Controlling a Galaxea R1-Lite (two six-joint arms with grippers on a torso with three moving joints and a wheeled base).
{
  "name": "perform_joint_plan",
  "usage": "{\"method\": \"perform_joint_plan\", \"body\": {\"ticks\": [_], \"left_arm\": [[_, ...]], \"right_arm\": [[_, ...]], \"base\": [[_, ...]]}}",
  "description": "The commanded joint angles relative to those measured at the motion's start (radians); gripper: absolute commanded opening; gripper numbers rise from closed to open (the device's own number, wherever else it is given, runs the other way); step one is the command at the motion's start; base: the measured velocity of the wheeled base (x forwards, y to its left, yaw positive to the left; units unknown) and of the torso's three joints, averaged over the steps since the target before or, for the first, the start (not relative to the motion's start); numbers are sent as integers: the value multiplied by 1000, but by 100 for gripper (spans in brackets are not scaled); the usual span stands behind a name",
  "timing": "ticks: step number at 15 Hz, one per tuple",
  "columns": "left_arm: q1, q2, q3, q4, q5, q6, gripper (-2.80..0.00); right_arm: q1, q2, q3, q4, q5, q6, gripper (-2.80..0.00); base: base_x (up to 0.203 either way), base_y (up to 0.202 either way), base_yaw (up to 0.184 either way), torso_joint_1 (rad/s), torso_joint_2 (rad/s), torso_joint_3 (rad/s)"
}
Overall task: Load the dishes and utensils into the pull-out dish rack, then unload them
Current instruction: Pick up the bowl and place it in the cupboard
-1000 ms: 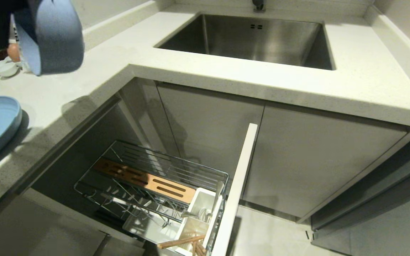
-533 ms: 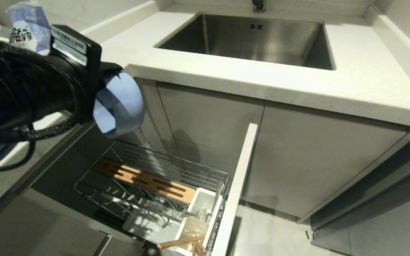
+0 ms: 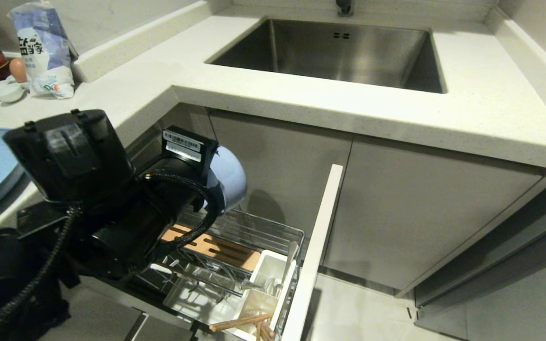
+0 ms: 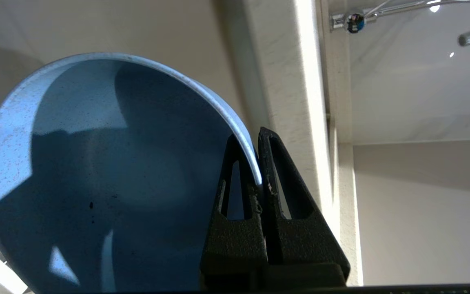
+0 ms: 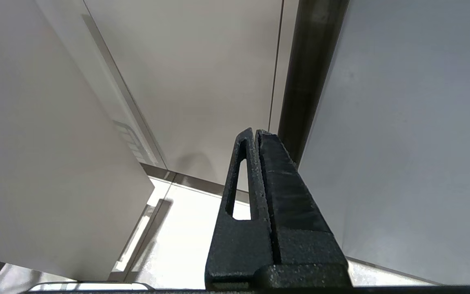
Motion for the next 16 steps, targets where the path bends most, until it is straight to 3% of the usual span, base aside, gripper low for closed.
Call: {"method": "perform_joint_plan", "body": {"ticks": [1,5,10,12,16], "left_arm": [[-2,119,47,-132,10,-5,-280],[20,243,94,-368,14,-6,-280],[91,408,99,-534,12,-20,-280],[108,455,92,-572,12,-24,-280],[132,511,90,-594,9,-103,-280]], "right_arm": [[0,-1,26,-1,0,-1,-280],[0,-1,26,-1,0,1,-280],[0,-1,26,-1,0,-1,-280],[0,-1,26,-1,0,-1,-280],[0,-1,26,-1,0,1,-280]], "base": [[0,0,0,0,0,0],[0,0,0,0,0,0],[0,0,0,0,0,0],[0,0,0,0,0,0],[0,0,0,0,0,0]]}}
